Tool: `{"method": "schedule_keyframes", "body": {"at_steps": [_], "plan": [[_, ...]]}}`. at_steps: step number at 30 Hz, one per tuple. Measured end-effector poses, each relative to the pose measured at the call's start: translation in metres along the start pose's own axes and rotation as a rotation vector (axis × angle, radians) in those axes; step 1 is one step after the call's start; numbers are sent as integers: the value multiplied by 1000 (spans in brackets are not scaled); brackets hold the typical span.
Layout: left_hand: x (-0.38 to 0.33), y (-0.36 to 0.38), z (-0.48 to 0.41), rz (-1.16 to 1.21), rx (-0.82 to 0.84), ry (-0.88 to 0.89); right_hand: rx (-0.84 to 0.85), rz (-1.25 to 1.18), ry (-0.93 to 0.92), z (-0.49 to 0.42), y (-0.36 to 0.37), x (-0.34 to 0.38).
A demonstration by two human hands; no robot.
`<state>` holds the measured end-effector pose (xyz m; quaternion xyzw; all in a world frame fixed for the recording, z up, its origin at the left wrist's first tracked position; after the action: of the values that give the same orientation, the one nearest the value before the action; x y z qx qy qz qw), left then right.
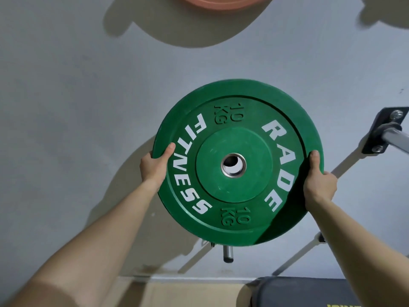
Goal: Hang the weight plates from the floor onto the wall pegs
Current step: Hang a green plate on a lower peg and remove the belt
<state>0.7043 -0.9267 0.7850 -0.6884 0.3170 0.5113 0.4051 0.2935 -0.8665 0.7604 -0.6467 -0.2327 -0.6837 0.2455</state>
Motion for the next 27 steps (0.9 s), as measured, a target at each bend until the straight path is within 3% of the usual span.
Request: {"method": "schedule_keyframes", "body": {"at_steps": [8,20,27], "plan": [[9,8,-16,-11,-79,-21,42,37,-26,-19,25,3],[9,16,-26,-54,-121,134,125,-66,-186,-41,53,-23],[6,12,-36,-148,-19,123,138,-82,-167,-41,55,-37]]}}
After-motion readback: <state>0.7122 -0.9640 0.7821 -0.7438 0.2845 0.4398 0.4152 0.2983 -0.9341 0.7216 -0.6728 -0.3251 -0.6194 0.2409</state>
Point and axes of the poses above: each hand's wrist, its own z-axis away from the middle knuckle, its own y-axis out of the palm, x = y × z, the point moved 3 cm from there along -z, towards the middle knuckle, and after that the axes turned 6 degrees about -z, right-handed, at the moved point
